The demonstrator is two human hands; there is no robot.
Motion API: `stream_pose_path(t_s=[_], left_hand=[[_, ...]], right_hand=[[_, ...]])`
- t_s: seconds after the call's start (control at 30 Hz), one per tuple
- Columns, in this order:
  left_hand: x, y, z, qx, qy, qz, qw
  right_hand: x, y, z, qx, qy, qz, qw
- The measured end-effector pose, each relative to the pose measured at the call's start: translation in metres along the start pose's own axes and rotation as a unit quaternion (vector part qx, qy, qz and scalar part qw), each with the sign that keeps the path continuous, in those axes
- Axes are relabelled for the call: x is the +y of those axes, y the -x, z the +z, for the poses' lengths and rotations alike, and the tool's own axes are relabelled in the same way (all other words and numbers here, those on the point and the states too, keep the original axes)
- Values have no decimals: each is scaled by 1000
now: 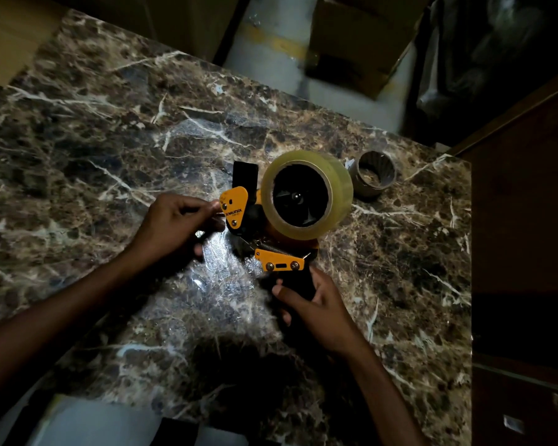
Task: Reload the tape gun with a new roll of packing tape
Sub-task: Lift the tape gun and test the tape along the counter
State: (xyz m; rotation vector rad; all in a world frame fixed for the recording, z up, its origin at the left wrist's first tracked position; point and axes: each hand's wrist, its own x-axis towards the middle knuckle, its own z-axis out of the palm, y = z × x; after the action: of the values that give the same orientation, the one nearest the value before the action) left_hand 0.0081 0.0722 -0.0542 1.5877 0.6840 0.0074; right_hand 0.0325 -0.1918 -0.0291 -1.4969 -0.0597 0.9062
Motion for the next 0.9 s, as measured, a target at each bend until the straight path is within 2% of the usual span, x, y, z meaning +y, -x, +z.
stream_pose_path(t_s=[0.17, 0.27, 0.47, 0.57, 0.77, 0.9], left_hand=[[2, 2, 15, 63, 45, -35, 996], [7, -3, 14, 94, 122, -44, 987], [13, -7, 18, 43, 246, -115, 961], [8, -11, 18, 38, 236, -115, 964], [-9, -19, 24, 55, 158, -52, 985], [-18, -28, 6, 97, 107, -5, 990]], right_hand=[[-3, 2, 2, 5, 6, -2, 1000], [-6, 3, 4, -3, 16, -7, 1000], [-7, 9, 4, 18, -27, 1, 999], [-6, 13, -1, 26, -27, 6, 999], [11, 15, -5, 30, -11, 3, 999], [21, 23, -11, 41, -16, 5, 999]])
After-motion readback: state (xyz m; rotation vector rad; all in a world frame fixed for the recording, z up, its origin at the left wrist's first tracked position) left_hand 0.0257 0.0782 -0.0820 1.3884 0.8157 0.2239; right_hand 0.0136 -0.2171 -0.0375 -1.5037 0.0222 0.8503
